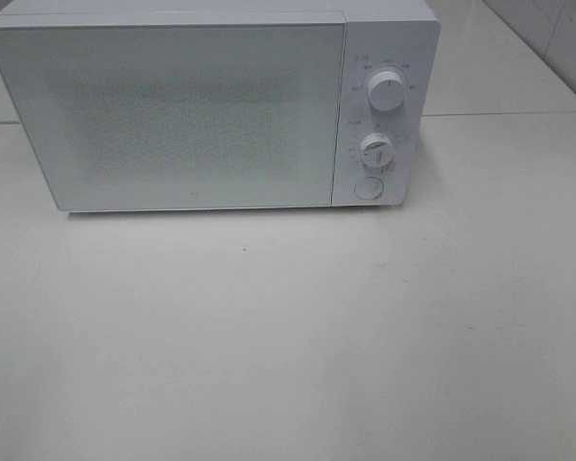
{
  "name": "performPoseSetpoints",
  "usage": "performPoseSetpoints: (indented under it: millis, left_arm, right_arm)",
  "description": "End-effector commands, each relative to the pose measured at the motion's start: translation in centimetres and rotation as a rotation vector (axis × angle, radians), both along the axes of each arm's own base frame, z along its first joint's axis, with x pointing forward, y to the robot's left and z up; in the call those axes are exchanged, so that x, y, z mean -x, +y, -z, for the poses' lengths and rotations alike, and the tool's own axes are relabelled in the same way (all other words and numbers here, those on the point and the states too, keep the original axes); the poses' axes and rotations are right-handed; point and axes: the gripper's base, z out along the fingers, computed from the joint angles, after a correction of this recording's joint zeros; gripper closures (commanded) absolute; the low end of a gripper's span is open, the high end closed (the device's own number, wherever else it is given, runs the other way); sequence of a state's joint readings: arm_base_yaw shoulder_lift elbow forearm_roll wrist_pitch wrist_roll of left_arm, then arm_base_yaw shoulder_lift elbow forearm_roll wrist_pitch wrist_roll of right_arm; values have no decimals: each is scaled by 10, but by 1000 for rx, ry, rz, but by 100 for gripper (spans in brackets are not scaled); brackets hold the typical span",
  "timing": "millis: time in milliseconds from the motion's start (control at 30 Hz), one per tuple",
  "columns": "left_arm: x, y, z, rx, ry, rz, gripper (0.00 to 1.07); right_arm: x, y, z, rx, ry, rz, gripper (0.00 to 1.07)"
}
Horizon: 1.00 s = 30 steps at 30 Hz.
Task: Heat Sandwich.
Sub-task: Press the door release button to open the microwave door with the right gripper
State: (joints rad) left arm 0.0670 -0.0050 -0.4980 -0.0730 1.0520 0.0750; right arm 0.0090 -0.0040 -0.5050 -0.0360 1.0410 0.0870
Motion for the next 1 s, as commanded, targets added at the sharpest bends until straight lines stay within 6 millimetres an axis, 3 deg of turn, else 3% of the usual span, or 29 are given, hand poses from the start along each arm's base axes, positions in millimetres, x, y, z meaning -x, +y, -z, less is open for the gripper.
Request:
performPoseSetpoints:
  millis: [33, 267, 500, 1000]
  left_arm:
    - [3, -1, 0, 7, -35, 3, 5]
    - [3, -1, 0, 7, -35, 3, 5]
    - [3, -1, 0, 7, -35, 3, 5]
    - [3, -1, 0, 7, -35, 3, 5]
  right_arm:
    - [4, 0, 0, 1, -28, 12, 31]
    - [4, 0, -1, 0, -36, 12, 31]
    - [2, 1, -21, -7, -130, 5, 31]
    - [-60, 4, -41, -48, -148, -16, 31]
